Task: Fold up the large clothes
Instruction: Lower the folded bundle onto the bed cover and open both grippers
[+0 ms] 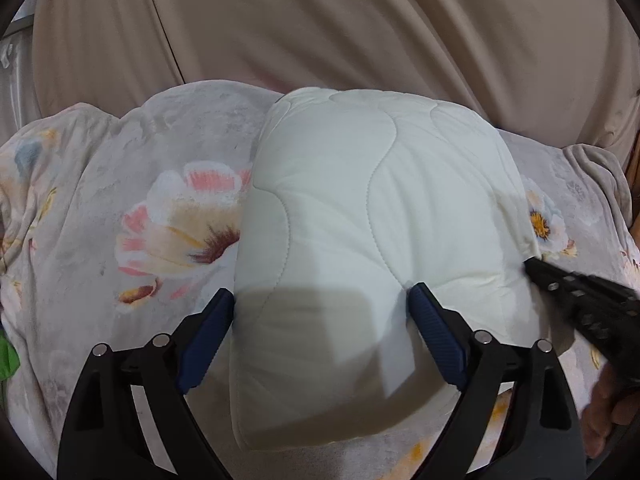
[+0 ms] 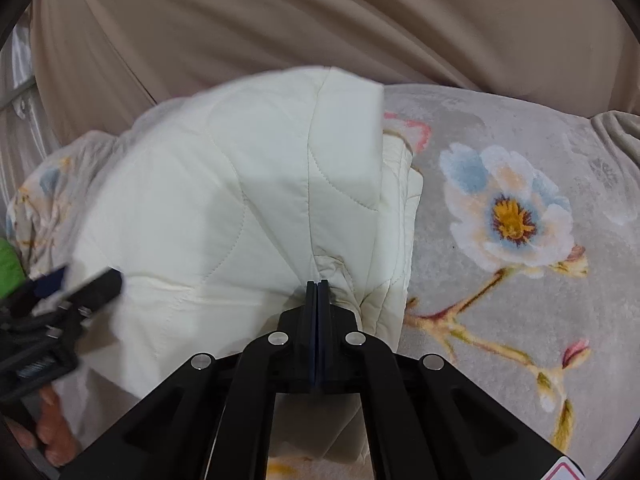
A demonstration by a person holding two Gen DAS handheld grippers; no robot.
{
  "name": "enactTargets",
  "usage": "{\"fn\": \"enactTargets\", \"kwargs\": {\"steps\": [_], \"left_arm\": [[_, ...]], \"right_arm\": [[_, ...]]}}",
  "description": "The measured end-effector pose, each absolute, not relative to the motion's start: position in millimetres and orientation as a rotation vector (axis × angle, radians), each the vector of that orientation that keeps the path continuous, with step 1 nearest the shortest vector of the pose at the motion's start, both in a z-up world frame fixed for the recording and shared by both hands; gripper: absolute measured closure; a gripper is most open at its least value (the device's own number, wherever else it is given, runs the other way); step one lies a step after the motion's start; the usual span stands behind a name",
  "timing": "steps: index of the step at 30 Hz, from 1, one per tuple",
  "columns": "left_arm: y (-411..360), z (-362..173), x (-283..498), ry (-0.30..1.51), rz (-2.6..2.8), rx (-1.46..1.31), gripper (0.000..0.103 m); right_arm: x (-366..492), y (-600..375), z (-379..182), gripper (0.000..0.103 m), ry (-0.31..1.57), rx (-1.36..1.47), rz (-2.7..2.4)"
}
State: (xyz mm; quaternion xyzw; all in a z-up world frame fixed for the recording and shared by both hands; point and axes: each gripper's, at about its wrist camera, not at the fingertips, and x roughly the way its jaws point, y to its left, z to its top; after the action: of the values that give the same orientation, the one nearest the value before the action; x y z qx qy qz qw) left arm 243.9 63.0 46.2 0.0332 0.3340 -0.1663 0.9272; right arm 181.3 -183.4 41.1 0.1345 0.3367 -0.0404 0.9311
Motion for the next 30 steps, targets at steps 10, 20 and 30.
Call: {"fn": "enactTargets", "kwargs": {"steps": [10,20,30], "left_arm": [[64,45,240,0.691,-0.351,0.074,0.015],[80,44,192,0.653,-0.310,0.130,0.014],[88,13,164,0.721,-0.290,0.067,0.011]], "right_arm": [[161,-164,17,0.103,0.812,0.261,-0.018],[138,-165,14,0.103,0.798,0.245,-0.050],[87,-150,25,0.096,0.744,0.209,-0.090]]}}
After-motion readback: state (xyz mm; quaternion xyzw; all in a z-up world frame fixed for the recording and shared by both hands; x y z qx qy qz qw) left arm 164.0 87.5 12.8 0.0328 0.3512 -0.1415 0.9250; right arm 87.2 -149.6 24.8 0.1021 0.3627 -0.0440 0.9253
